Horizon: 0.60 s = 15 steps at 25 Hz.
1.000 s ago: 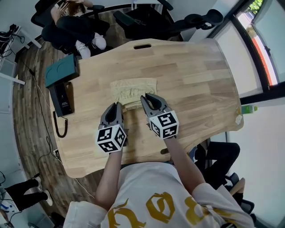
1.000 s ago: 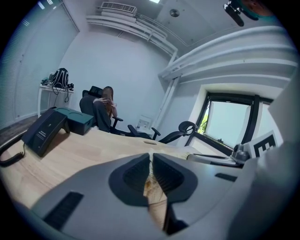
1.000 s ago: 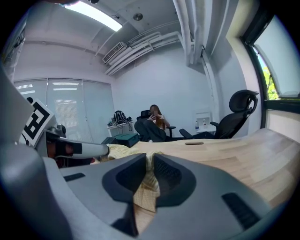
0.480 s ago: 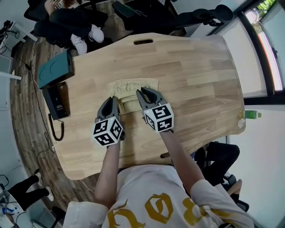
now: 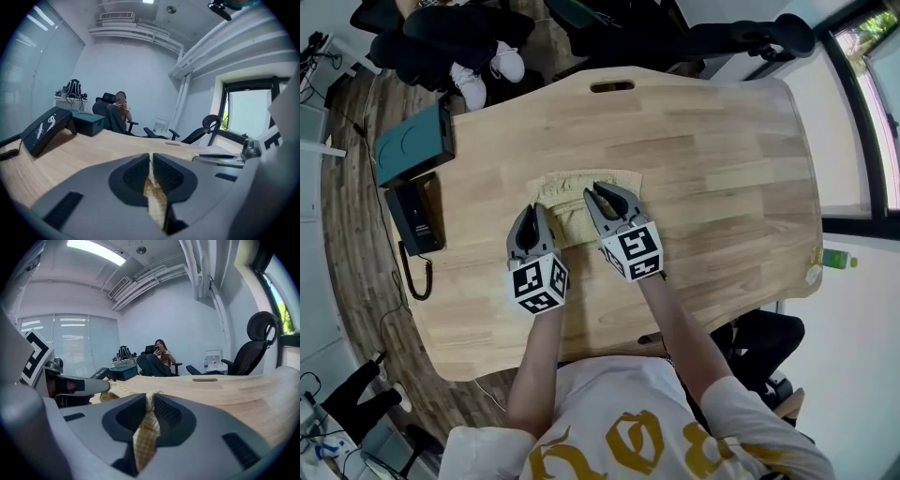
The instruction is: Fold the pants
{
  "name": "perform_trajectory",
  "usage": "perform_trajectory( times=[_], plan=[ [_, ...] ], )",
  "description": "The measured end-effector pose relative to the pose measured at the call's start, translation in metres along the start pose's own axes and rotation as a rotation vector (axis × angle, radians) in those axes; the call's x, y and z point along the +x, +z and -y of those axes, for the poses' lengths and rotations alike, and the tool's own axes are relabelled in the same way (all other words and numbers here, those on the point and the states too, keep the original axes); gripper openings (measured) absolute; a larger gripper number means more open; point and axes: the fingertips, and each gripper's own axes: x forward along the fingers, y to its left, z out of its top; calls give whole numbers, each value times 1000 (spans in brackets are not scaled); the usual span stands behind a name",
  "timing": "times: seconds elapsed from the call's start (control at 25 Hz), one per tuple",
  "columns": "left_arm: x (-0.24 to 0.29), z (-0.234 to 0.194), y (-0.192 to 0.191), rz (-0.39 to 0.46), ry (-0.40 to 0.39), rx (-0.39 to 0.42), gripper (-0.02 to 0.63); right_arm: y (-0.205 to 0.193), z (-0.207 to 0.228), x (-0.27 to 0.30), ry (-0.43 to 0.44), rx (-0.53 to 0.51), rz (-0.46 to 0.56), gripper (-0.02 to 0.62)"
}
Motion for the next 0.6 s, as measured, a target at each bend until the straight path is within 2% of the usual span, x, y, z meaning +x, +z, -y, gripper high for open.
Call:
perform_trajectory(
  times=[0.08, 0.2, 0.44, 0.6],
  plan=[
    [-1, -1, 0, 32, 24, 29, 26, -2, -2, 0, 16, -15, 21, 54],
    [-1, -4, -3, 47, 56, 29, 26, -3, -6, 0, 62, -19, 55, 55],
    [1, -2, -14, 33, 48, 39, 26, -15, -2, 2, 95, 3, 57, 55],
    [5, -4, -19, 19, 52, 6, 34, -16, -1, 4, 99, 43, 58, 71]
  ],
)
